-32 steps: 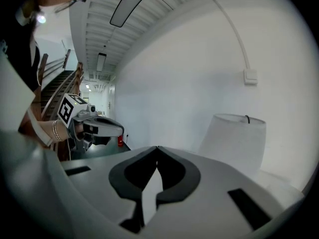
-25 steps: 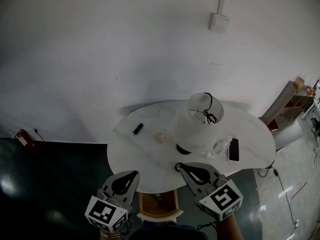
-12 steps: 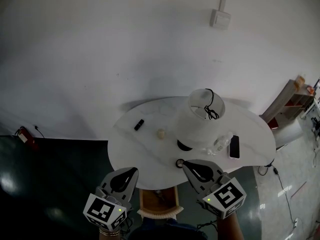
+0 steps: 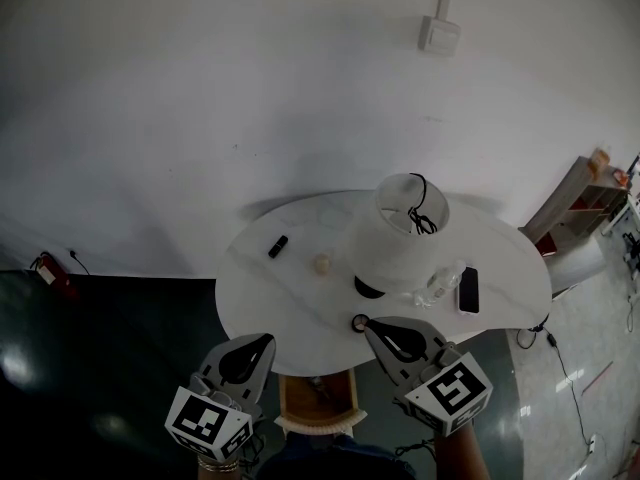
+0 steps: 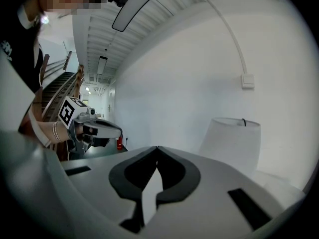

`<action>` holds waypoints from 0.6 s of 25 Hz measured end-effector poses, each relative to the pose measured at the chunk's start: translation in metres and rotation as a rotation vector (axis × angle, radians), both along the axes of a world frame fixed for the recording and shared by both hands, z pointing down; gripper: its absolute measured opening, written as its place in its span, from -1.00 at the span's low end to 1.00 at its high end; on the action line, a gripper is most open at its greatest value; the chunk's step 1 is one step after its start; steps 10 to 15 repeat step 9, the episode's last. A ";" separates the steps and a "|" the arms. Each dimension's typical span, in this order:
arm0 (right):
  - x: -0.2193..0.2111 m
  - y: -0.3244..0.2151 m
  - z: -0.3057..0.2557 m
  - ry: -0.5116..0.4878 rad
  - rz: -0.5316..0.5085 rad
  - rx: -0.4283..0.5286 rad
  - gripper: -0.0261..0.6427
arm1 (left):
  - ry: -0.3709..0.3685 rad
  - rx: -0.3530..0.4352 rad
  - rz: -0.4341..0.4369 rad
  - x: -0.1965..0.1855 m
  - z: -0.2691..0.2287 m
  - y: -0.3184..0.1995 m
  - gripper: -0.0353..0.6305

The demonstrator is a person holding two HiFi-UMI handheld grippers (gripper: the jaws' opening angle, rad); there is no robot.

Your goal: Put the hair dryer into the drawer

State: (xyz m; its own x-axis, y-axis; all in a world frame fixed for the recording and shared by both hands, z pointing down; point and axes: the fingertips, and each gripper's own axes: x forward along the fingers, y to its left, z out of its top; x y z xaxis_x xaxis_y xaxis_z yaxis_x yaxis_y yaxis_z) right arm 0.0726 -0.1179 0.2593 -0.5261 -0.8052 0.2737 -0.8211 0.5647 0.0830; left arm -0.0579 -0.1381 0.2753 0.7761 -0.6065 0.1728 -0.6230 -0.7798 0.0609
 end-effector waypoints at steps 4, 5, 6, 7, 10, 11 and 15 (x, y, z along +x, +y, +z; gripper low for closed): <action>-0.001 0.000 0.000 0.004 -0.004 0.000 -0.87 | 0.005 -0.008 0.005 0.002 0.001 0.002 -0.85; -0.002 0.000 0.000 0.005 -0.005 0.000 -0.87 | 0.005 -0.006 0.005 0.002 0.001 0.002 -0.85; -0.002 0.000 0.001 0.006 -0.005 -0.001 -0.87 | 0.006 -0.005 0.005 0.002 0.002 0.001 -0.85; -0.002 0.000 0.002 0.007 -0.006 -0.001 -0.87 | 0.006 -0.006 0.005 0.002 0.004 0.001 -0.85; -0.003 -0.001 0.003 0.010 -0.008 -0.001 -0.87 | 0.007 -0.010 0.007 0.002 0.006 0.001 -0.85; -0.003 -0.001 0.003 0.010 -0.008 -0.001 -0.87 | 0.007 -0.010 0.007 0.002 0.006 0.001 -0.85; -0.003 -0.001 0.003 0.010 -0.008 -0.001 -0.87 | 0.007 -0.010 0.007 0.002 0.006 0.001 -0.85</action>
